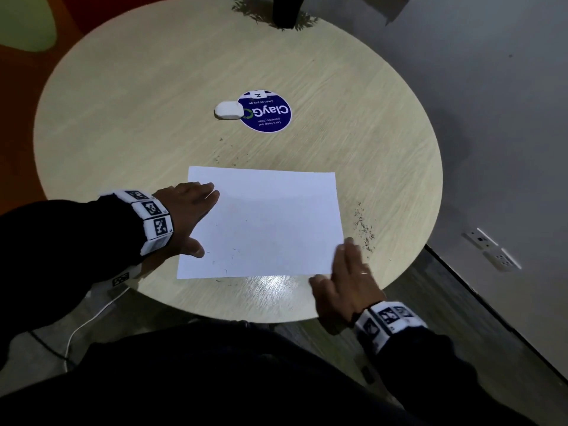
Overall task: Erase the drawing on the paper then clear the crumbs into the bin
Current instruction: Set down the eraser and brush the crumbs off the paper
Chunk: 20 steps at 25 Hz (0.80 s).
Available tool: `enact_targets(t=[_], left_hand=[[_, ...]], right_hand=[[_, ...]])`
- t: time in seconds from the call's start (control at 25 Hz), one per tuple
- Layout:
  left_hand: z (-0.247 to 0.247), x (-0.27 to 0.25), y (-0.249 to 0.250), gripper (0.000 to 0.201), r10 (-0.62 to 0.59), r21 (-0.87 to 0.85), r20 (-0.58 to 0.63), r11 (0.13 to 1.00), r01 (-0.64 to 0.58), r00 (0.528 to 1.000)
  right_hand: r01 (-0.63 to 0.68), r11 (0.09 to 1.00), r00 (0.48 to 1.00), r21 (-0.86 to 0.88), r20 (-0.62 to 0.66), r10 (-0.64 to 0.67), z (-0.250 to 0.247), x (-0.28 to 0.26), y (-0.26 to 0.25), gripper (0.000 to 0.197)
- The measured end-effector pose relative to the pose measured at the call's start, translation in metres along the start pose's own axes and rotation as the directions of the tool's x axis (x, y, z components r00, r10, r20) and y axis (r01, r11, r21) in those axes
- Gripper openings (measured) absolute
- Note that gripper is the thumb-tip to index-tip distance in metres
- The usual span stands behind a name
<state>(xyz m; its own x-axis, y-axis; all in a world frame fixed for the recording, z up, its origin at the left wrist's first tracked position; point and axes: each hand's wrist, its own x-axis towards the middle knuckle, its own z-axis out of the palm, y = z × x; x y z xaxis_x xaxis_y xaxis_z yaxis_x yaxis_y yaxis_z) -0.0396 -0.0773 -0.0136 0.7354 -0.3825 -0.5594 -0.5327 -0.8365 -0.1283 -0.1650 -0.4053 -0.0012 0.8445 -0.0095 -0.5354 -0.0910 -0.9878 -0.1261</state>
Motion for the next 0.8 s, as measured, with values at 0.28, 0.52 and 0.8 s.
enact_targets(t=[0.28, 0.52, 0.8], left_hand=[[0.005, 0.006, -0.001, 0.123, 0.005, 0.001, -0.032, 1.0, -0.005, 0.999], [0.009, 0.008, -0.004, 0.123, 0.012, -0.023, -0.038, 1.0, -0.013, 0.999], [0.005, 0.005, -0.001, 0.121, 0.022, -0.005, -0.037, 1.0, -0.023, 0.999]], right_hand=[[0.376, 0.926, 0.926, -0.011, -0.011, -0.376, -0.01, 0.034, -0.107, 0.082], [-0.046, 0.999, 0.974, 0.001, -0.224, 0.045, -0.027, 0.091, -0.032, 0.092], [0.323, 0.947, 0.946, 0.005, -0.034, -0.322, -0.011, 0.06, -0.108, 0.082]])
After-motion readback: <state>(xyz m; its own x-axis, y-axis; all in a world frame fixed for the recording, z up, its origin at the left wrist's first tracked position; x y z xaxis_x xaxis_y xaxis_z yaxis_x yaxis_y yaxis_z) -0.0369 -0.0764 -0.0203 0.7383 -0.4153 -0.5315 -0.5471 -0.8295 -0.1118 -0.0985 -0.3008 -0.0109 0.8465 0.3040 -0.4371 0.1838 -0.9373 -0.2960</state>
